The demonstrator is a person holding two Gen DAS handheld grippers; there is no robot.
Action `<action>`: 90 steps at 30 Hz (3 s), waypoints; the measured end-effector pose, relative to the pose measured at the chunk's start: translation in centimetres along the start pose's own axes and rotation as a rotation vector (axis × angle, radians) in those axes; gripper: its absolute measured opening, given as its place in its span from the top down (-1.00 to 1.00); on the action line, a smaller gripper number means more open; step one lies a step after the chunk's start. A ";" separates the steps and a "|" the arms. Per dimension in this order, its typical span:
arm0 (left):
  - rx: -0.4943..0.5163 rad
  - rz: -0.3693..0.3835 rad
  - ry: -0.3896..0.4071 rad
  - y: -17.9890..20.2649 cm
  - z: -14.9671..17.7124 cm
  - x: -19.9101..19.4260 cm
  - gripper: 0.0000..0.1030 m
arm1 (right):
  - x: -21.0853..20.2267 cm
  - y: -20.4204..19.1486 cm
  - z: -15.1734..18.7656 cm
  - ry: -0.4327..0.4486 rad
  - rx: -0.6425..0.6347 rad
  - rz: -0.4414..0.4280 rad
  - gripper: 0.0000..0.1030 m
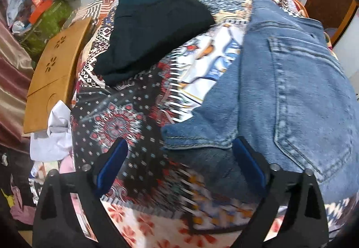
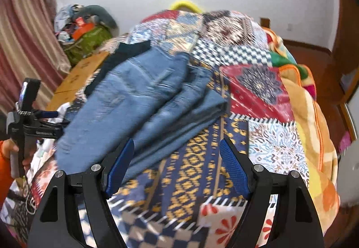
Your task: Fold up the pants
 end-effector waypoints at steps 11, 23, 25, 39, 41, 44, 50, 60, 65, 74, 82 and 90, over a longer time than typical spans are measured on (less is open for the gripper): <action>0.113 0.074 0.093 7.4 -0.8 -1.9 -0.83 | 0.1 -1.1 2.1 -0.009 -0.042 0.026 -0.41; 0.070 0.071 0.199 3.2 0.5 -1.8 -0.89 | 1.4 0.0 4.3 -0.058 -0.023 0.006 0.17; 0.074 0.064 0.198 3.1 0.2 -2.1 -0.88 | 1.1 0.3 4.1 -0.064 -0.017 0.000 0.17; 0.138 0.151 0.306 7.5 -13.3 -5.0 -0.87 | 2.9 6.9 -3.8 0.016 0.060 0.065 0.15; 0.162 0.165 0.297 9.0 -15.0 -4.1 -0.87 | 4.0 7.2 -5.0 0.016 0.058 0.046 0.15; 0.205 0.168 0.270 11.1 -17.0 -1.9 -0.87 | 5.6 7.7 -6.4 0.014 0.054 0.041 0.15; 0.267 0.175 0.213 13.7 -17.8 1.7 -0.87 | 9.4 8.6 -8.8 0.004 0.080 -0.012 0.15; 0.313 0.156 0.206 14.8 -17.6 3.6 -0.88 | 11.2 7.9 -8.8 0.002 -0.017 0.007 0.79; 0.290 0.151 0.198 14.9 -17.5 4.8 -0.88 | 13.0 8.7 -7.7 -0.040 -0.010 0.050 0.78; 0.222 0.162 0.182 13.5 -17.7 2.9 -0.86 | 8.1 9.4 -8.9 -0.023 0.000 0.115 0.42; 0.202 0.139 0.283 11.7 -16.6 -2.5 -0.90 | 1.4 7.2 -8.2 0.080 -0.004 0.089 -0.50; 0.274 0.206 0.182 11.3 -12.6 -1.2 -0.97 | 2.8 5.5 -3.1 -0.009 0.036 0.029 -0.61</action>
Point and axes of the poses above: each gripper's, at about its wrist camera, not at the fingertips, and x roughly the way its jaws point, y to its right, z to its underside, the point moved 10 cm from there along x, roughly the way its jaws point, and after that the axes turned 2 degrees about -y, right-handed, at the moved point
